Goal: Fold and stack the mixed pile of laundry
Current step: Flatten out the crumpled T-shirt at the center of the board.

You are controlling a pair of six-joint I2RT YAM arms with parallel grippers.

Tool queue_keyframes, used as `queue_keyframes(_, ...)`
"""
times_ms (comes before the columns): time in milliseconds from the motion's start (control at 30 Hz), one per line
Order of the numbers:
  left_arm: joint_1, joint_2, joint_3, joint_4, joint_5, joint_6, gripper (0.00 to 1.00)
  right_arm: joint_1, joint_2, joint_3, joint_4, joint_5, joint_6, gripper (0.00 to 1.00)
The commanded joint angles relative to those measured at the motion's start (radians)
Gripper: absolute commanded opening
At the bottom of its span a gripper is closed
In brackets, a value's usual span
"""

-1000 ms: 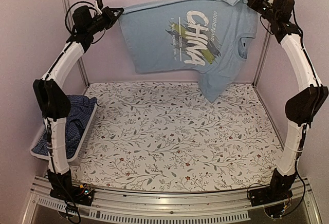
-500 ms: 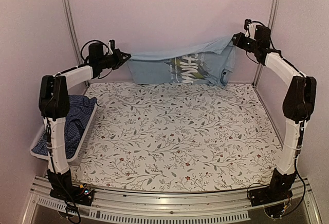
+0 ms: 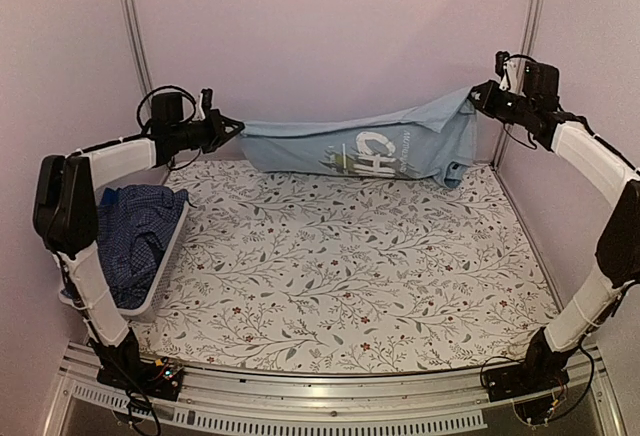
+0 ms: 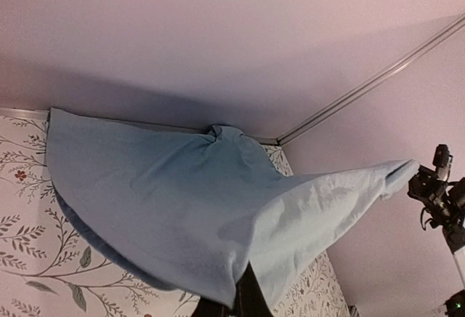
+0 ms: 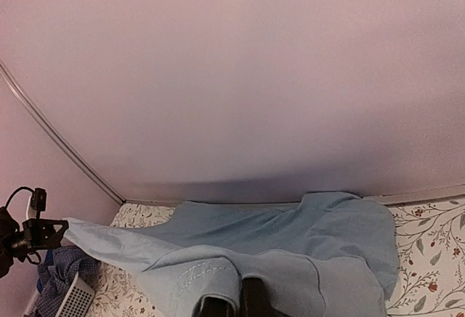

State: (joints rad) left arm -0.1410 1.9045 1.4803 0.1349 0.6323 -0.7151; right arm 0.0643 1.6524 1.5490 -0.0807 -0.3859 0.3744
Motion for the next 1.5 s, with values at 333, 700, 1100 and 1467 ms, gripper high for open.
queue_keyframes(333,-0.048,-0.277,0.019,-0.227,-0.021,0.06,0.0,-0.005,-0.242,0.046,-0.22,-0.002,0.018,0.0)
queue_keyframes(700,-0.054,-0.159,0.089,-0.249,-0.041,0.094,0.0,-0.006,-0.116,0.089,-0.215,-0.002,0.003,0.0)
queue_keyframes(1100,0.003,0.346,0.992,-0.242,-0.073,-0.018,0.0,-0.03,0.354,0.915,-0.238,0.026,-0.025,0.0)
queue_keyframes(1467,0.013,0.037,0.378,-0.083,-0.023,0.124,0.0,-0.032,0.19,0.478,-0.057,-0.12,-0.039,0.0)
